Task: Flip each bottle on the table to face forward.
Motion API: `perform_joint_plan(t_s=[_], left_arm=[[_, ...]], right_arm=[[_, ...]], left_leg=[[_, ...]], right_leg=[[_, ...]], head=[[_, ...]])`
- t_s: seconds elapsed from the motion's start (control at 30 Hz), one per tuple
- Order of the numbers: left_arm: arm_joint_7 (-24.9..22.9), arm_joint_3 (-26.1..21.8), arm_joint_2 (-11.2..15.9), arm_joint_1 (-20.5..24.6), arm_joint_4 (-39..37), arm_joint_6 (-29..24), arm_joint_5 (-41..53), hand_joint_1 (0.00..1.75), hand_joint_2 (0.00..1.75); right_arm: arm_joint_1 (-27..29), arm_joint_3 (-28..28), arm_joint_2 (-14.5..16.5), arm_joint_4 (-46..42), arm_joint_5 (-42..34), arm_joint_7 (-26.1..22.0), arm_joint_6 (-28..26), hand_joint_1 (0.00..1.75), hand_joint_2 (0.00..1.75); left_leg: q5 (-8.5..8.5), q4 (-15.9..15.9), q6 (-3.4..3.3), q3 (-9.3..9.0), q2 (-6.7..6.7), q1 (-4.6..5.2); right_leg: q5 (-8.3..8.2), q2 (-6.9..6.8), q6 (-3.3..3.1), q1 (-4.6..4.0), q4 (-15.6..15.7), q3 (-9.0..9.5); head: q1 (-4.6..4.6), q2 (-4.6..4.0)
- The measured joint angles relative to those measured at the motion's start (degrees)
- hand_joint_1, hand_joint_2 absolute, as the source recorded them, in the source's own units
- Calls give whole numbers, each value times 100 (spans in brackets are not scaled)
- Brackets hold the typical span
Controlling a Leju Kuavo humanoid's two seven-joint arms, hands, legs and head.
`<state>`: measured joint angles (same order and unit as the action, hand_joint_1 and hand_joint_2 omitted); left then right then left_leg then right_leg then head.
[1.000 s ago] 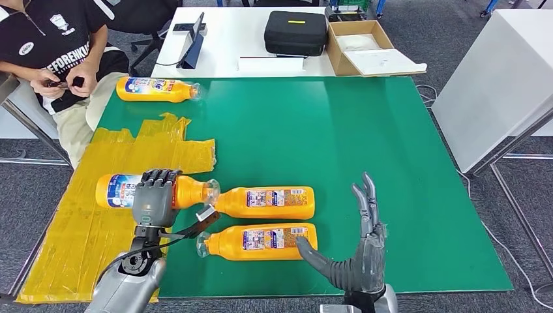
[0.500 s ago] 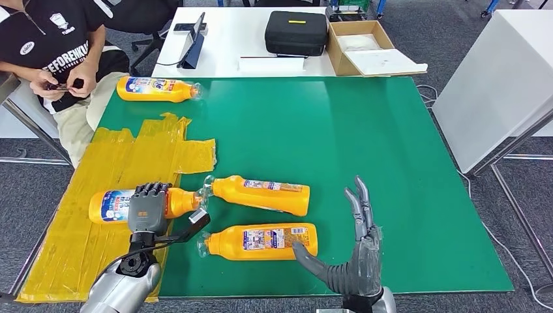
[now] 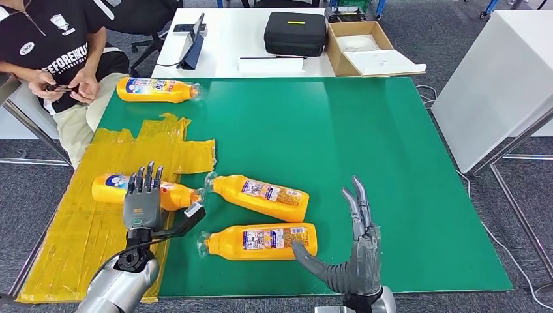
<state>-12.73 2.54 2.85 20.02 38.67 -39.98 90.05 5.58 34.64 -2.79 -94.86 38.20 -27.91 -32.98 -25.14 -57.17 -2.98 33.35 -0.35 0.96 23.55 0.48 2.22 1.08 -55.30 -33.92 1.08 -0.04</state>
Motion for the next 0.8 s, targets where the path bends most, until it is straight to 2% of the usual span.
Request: perform_joint_plan(t_s=[0.23, 0.5, 0.57, 0.67, 0.8], left_arm=[[343, -140, -38, 124, -169, 0, -197, 0, 175], [479, -243, -85, 179, -252, 0, -310, 0, 175], [792, -331, -125, 198, -279, 2, -572, 0, 175], [1524, -534, -233, 197, -271, 128, -1226, 0, 175], [2224, -581, -465, -89, 460, 900, -2153, 0, 175]], right_arm=[[69, -47, 39, -3, 208, 148, 0, 0, 175], [90, -61, 44, -4, 293, 195, -10, 0, 175], [94, -87, 59, -6, 520, 306, -46, 0, 175], [101, -181, 97, -25, 1062, 620, -141, 0, 175], [59, -351, 108, -78, 1822, 1205, -240, 0, 175]], left_leg=[[0, 0, 0, -3, -1, 0], [0, 0, 0, -5, -1, 0], [0, 0, 0, -5, -1, 0], [1, -1, 0, -5, -4, 0], [1, -1, -1, -4, -12, 2]], right_leg=[[0, 0, 0, 0, 0, 2], [0, 0, 0, 0, 0, 5], [0, 0, 0, 0, 0, 6], [0, -1, 0, 0, 0, 6], [0, -4, 0, 2, 0, 10]], head=[[1, 0], [1, 1], [1, 0], [2, 1], [2, 0]])
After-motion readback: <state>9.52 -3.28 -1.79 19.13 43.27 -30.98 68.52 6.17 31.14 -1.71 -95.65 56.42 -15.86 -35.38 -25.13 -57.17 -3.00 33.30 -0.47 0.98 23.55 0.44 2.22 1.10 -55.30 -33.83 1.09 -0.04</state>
